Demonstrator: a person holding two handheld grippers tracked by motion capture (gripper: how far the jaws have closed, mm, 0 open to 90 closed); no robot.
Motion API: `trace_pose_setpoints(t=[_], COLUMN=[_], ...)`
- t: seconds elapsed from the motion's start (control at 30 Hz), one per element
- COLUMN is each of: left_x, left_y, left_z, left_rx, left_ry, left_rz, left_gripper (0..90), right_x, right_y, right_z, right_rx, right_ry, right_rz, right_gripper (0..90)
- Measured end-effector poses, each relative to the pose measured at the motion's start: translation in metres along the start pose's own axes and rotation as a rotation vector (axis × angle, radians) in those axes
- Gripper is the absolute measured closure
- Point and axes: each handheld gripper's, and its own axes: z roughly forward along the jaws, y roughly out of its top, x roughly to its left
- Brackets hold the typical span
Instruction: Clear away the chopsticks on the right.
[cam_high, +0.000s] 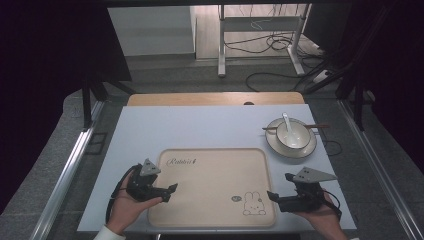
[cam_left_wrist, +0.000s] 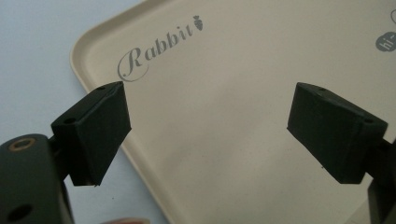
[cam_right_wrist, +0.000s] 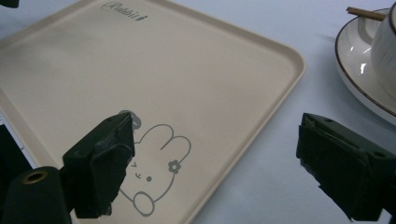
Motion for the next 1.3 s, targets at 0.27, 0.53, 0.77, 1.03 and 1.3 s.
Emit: trace_pose_setpoints(t=[0.27, 0.53, 0.77, 1.03, 1.3], left_x=[0.005, 0.003, 0.003, 0.007, 0.003], left_y=[-0.004, -0.002, -0.004, -0.006, -0.003], left_z=[0.002, 0.001, 0.003, 0.006, 0.006], left_rx=[0.012, 0.021, 0.029, 0.053, 0.05], left_ry=[0.015, 0.018, 0.017, -0.016, -0.016], left_rz=[-0.034, -0.006, 0.006, 0.017, 0.036], left_gripper=[13.3, 13.0, 13.0, 13.1, 12.9], right_x=[-0.005, -0.002, 0.0, 0.0, -0.029], right_y=[0.004, 0.008, 0.014, 0.032, 0.074], right_z=[-0.001, 0.0, -0.001, -0.002, -0.022], right_rx=[0.006, 0.028, 0.041, 0.048, 0.054], right_ry=[-0.007, -0.007, 0.012, -0.002, -0.063], right_rz=[0.005, -0.027, -0.04, -0.047, -0.042], right_gripper=[17.5, 22.8, 24.9, 29.3, 30.9])
